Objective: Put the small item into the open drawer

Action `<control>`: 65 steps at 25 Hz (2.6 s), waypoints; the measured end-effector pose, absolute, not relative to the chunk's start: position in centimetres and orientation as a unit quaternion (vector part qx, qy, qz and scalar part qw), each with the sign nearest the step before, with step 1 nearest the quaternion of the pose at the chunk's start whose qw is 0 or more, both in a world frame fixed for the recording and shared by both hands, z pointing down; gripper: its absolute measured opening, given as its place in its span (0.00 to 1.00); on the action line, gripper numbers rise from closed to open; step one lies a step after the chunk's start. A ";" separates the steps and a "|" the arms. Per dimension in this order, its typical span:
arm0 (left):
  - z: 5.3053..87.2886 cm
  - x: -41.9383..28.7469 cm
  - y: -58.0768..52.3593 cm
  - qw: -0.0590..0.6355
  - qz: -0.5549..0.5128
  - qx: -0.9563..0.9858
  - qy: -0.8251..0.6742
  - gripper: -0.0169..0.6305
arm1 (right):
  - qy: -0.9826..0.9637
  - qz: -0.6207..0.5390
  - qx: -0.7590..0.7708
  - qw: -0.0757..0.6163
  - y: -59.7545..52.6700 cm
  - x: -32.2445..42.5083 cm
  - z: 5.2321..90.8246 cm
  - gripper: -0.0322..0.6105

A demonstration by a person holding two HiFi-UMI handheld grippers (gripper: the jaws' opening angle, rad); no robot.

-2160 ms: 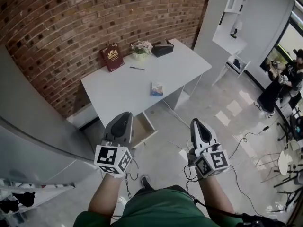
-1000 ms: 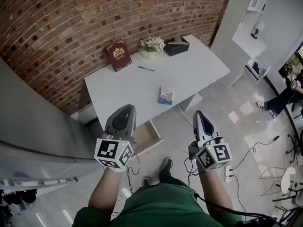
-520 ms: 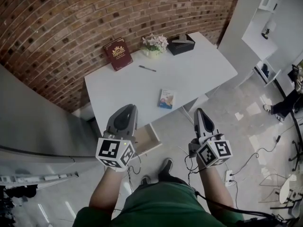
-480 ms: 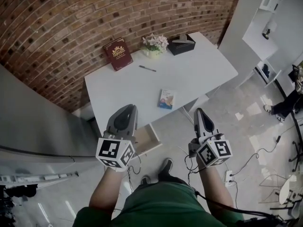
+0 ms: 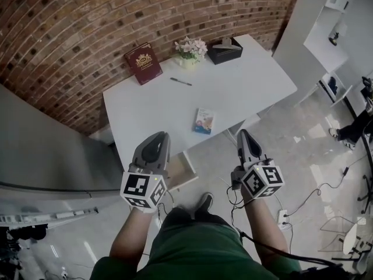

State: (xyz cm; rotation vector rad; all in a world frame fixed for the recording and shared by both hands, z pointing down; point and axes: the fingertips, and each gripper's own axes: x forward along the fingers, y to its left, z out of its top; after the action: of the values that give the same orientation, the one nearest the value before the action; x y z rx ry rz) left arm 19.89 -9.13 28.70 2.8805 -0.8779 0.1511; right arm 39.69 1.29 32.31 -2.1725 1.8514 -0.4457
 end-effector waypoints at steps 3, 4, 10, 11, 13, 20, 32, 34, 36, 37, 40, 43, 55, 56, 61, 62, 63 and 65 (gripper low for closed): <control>30.4 19.9 -9.6 0.068 0.062 0.953 -0.289 0.07 | 0.626 -0.177 -0.749 0.129 0.7 40.2 34.2 0.05; 31.0 19.8 -9.9 0.072 0.066 0.953 -0.288 0.07 | 0.622 -0.184 -0.750 0.129 0.4 40.3 34.8 0.05; 35.2 19.8 -11.6 0.095 0.097 0.952 -0.274 0.07 | 0.599 -0.212 -0.764 0.108 -0.9 40.6 38.6 0.05; 35.8 19.9 -11.9 0.099 0.101 0.953 -0.269 0.07 | 0.596 -0.216 -0.766 0.104 -1.2 40.7 39.3 0.05; 37.1 20.1 -12.4 0.108 0.109 0.953 -0.261 0.07 | 0.591 -0.225 -0.769 0.096 -1.8 40.8 40.8 0.05; 41.6 20.5 -13.0 0.143 0.145 0.949 -0.239 0.07 | 0.567 -0.290 -0.765 0.097 -3.5 40.9 46.8 0.06; 45.7 19.9 -12.9 0.162 0.182 0.942 -0.231 0.07 | 0.554 -0.362 -0.748 0.050 -6.9 39.9 55.9 0.28; 46.3 19.6 -12.7 0.167 0.187 0.940 -0.232 0.07 | 0.556 -0.374 -0.741 0.044 -7.7 39.3 57.1 0.35; 46.9 19.4 -12.7 0.170 0.191 0.938 -0.234 0.07 | 0.557 -0.377 -0.739 0.029 -8.4 39.0 58.0 0.41; 47.1 19.3 -12.7 0.172 0.192 0.937 -0.235 0.07 | 0.559 -0.373 -0.740 0.016 -8.8 38.9 58.3 0.43; 47.5 18.8 -12.9 0.176 0.194 0.935 -0.240 0.07 | 0.565 -0.359 -0.742 -0.023 -10.2 38.6 58.9 0.50; 47.5 18.2 -13.3 0.178 0.195 0.932 -0.249 0.07 | 0.571 -0.354 -0.739 -0.048 -12.1 38.0 59.0 0.55; 48.8 13.3 -15.5 0.188 0.210 0.914 -0.293 0.07 | 0.529 -0.377 -0.747 -0.142 -16.0 37.4 63.2 0.79; 48.9 13.0 -15.7 0.189 0.211 0.913 -0.295 0.07 | 0.526 -0.379 -0.747 -0.148 -16.2 37.5 63.7 0.80; 48.7 11.3 -16.3 0.189 0.213 0.909 -0.304 0.07 | 0.506 -0.388 -0.754 -0.155 -17.4 38.3 65.0 0.81; 48.7 10.9 -16.4 0.189 0.213 0.908 -0.307 0.07 | 0.502 -0.391 -0.755 -0.159 -17.5 38.5 65.3 0.81; 48.7 10.6 -16.6 0.190 0.214 0.907 -0.310 0.07 | 0.496 -0.394 -0.756 -0.164 -17.6 38.6 65.6 0.81; 48.7 9.9 -16.7 0.190 0.215 0.905 -0.313 0.07 | 0.485 -0.399 -0.758 -0.178 -17.7 38.9 66.1 0.81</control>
State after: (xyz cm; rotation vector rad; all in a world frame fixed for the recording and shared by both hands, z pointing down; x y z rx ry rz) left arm 9.92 -16.73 48.72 2.5434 -0.8803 0.6048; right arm 38.89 -17.70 66.13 -2.6946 1.7248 -1.4184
